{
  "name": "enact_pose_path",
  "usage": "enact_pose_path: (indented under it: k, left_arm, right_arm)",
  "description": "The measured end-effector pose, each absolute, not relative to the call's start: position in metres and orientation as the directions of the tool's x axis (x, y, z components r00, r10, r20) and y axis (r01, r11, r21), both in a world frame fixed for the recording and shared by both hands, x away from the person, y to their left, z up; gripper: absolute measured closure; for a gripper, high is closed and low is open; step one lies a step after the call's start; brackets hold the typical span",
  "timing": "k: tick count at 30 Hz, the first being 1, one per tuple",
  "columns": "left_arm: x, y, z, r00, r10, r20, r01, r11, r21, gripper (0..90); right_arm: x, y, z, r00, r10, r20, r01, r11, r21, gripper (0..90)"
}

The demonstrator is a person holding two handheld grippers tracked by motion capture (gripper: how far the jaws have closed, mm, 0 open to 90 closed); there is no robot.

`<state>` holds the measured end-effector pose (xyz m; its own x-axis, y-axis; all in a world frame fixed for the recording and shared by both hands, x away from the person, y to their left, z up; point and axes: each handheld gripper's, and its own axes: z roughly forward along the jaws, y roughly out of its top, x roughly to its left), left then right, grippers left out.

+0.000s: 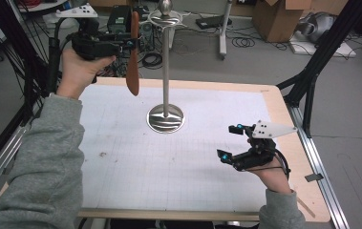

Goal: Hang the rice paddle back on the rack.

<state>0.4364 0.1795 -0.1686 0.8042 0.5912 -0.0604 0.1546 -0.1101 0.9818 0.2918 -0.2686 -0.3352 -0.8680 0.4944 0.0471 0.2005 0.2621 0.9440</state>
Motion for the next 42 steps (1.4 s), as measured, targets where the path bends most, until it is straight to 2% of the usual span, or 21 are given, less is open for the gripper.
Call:
enact_pose_path:
  k: [42]
  left_arm:
    - [0.440,0.161,-0.174,0.810,0.585,-0.050,0.164,-0.143,0.976,65.2]
  right_arm:
    - [0.291,-0.272,-0.334,-0.866,0.498,0.049,0.201,0.256,0.945,5.6]
